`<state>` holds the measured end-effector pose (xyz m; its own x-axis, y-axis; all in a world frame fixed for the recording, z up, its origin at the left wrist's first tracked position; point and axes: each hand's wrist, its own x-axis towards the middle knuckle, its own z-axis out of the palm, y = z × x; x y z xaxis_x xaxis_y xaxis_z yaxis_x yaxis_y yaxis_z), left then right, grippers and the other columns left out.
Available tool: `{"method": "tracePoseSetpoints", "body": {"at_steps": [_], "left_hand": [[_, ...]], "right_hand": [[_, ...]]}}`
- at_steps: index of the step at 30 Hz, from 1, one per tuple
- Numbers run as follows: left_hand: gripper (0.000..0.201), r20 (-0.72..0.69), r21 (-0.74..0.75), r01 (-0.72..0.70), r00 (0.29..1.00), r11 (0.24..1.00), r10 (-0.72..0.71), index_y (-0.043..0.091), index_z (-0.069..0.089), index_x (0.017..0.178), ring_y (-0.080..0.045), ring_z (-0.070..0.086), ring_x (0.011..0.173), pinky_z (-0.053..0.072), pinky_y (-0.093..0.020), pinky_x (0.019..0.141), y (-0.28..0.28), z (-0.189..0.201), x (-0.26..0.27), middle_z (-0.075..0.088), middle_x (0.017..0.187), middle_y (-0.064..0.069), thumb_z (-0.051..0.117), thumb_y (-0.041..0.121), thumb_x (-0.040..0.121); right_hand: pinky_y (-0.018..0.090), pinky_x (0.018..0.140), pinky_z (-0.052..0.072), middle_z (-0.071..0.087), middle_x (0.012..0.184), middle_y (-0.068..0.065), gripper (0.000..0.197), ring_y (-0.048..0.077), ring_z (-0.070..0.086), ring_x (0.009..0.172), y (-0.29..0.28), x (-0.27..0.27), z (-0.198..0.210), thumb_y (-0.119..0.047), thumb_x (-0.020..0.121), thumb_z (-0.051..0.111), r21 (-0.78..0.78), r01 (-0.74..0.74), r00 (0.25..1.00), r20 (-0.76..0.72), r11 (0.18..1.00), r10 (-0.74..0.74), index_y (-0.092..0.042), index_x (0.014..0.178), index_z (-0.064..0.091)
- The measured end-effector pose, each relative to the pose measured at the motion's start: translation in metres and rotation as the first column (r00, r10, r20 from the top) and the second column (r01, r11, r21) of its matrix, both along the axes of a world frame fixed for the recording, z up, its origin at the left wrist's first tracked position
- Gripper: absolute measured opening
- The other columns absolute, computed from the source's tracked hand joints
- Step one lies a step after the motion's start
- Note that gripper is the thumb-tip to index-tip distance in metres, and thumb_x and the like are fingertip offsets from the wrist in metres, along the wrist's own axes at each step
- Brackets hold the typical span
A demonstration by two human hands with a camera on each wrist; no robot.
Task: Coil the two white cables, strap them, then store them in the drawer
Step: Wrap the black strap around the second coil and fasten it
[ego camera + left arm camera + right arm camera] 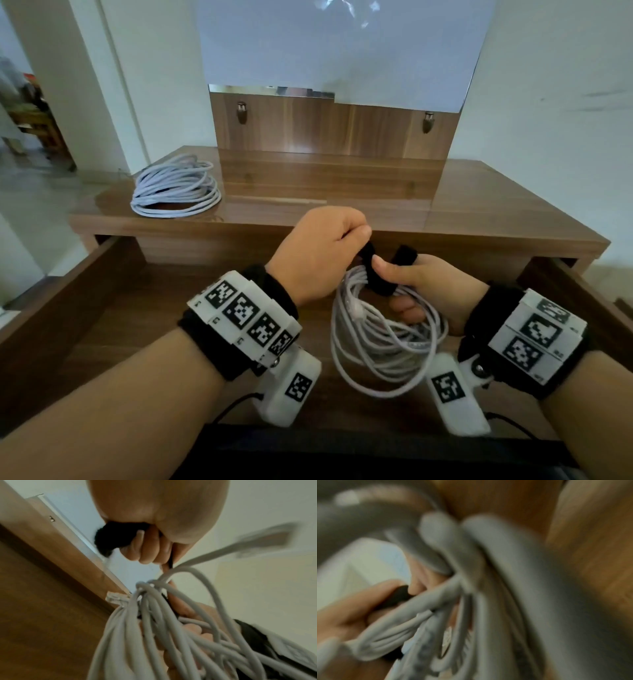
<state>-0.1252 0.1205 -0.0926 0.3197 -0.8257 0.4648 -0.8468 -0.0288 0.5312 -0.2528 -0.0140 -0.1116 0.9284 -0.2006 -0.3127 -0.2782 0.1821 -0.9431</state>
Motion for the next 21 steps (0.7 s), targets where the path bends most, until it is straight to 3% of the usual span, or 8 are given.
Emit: {"method": "tracePoseSetpoints", "body": {"at_steps": [2, 5, 8, 11, 14, 17, 19, 21], "left_hand": [[0.030, 0.086, 0.040, 0.015, 0.996, 0.999, -0.018, 0.013, 0.055, 0.072, -0.007, 0.046, 0.059, 0.031, -0.019, 0.057, -0.001, -0.002, -0.003, 0.047, 0.062, 0.006, 0.049, 0.021, 0.100], [0.018, 0.188, 0.079, 0.019, 0.982, 0.997, -0.033, 0.022, 0.065, 0.080, -0.002, 0.054, 0.068, 0.040, -0.020, 0.065, 0.000, -0.002, -0.005, 0.058, 0.070, 0.011, 0.059, 0.030, 0.095], [0.009, 0.236, 0.116, 0.073, 0.967, 0.991, -0.099, 0.028, 0.074, 0.088, 0.000, 0.058, 0.078, 0.047, -0.022, 0.077, 0.001, -0.001, -0.014, 0.063, 0.077, 0.019, 0.066, 0.030, 0.090], [0.014, 0.288, 0.176, 0.173, 0.932, 0.969, -0.219, 0.031, 0.077, 0.097, -0.003, 0.063, 0.089, 0.052, -0.031, 0.087, -0.001, -0.006, -0.025, 0.073, 0.093, 0.013, 0.066, 0.027, 0.090], [0.019, 0.075, 0.201, 0.388, 0.909, 0.900, -0.409, 0.020, 0.077, 0.104, -0.002, 0.067, 0.090, 0.054, -0.028, 0.087, 0.001, -0.007, -0.031, 0.075, 0.097, 0.008, 0.067, 0.016, 0.088], [0.020, -0.247, -0.042, 0.512, 0.827, 0.858, -0.506, -0.001, 0.074, 0.100, -0.018, 0.073, 0.081, 0.058, -0.033, 0.080, 0.007, 0.000, -0.022, 0.076, 0.087, -0.012, 0.057, 0.000, 0.089], [0.022, -0.376, -0.332, 0.316, 0.820, 0.889, -0.432, -0.007, 0.070, 0.095, -0.028, 0.070, 0.071, 0.057, -0.034, 0.074, 0.005, 0.001, -0.005, 0.072, 0.078, -0.021, 0.049, -0.003, 0.089], [0.024, -0.563, -0.407, 0.036, 0.777, 0.913, -0.282, -0.007, 0.066, 0.100, -0.029, 0.067, 0.076, 0.057, -0.034, 0.077, -0.002, -0.003, 0.012, 0.069, 0.083, -0.022, 0.044, -0.005, 0.091]], "right_hand": [[0.019, 0.036, 0.032, 0.037, 0.054, 0.004, 0.043, 0.011, 0.033, 0.037, -0.005, 0.000, -0.001, -0.042, 0.081, 0.064, 0.150, 0.048, 0.999, -0.031, 0.988, -0.044, -0.005, 0.102, 0.055], [0.018, 0.036, 0.032, 0.036, 0.054, 0.004, 0.049, 0.011, 0.034, 0.036, -0.007, 0.000, -0.003, -0.047, 0.077, 0.063, 0.214, 0.094, 0.995, -0.053, 0.972, -0.084, -0.011, 0.109, 0.051], [0.018, 0.035, 0.033, 0.037, 0.053, 0.004, 0.036, 0.011, 0.033, 0.036, -0.004, 0.001, -0.002, -0.038, 0.078, 0.062, 0.158, 0.134, 0.991, -0.050, 0.978, -0.128, -0.004, 0.090, 0.058], [0.026, 0.045, 0.043, 0.045, 0.058, 0.013, 0.022, 0.020, 0.043, 0.043, -0.005, 0.000, -0.002, -0.017, 0.080, 0.062, 0.004, 0.140, 0.990, -0.022, 0.990, -0.140, 0.004, 0.073, 0.061], [0.040, 0.064, 0.053, 0.061, 0.078, 0.024, 0.020, 0.034, 0.059, 0.068, -0.008, -0.003, -0.003, -0.003, 0.067, 0.069, -0.065, 0.093, 0.996, 0.015, 0.994, -0.092, 0.012, 0.079, 0.065], [0.036, 0.058, 0.049, 0.058, 0.070, 0.023, 0.019, 0.029, 0.056, 0.060, -0.008, -0.004, -0.004, 0.001, 0.071, 0.071, -0.178, 0.181, 0.982, 0.092, 0.967, -0.167, 0.015, 0.081, 0.062], [0.028, 0.045, 0.036, 0.044, 0.052, 0.013, 0.017, 0.020, 0.042, 0.042, -0.006, -0.003, -0.004, 0.008, 0.080, 0.062, -0.234, 0.213, 0.973, 0.141, 0.948, -0.184, 0.004, 0.066, 0.055], [0.028, 0.045, 0.031, 0.038, 0.048, 0.009, 0.031, 0.018, 0.036, 0.037, -0.004, -0.003, -0.002, 0.013, 0.082, 0.056, -0.280, 0.202, 0.970, 0.187, 0.938, -0.153, -0.003, 0.058, 0.047]]}}
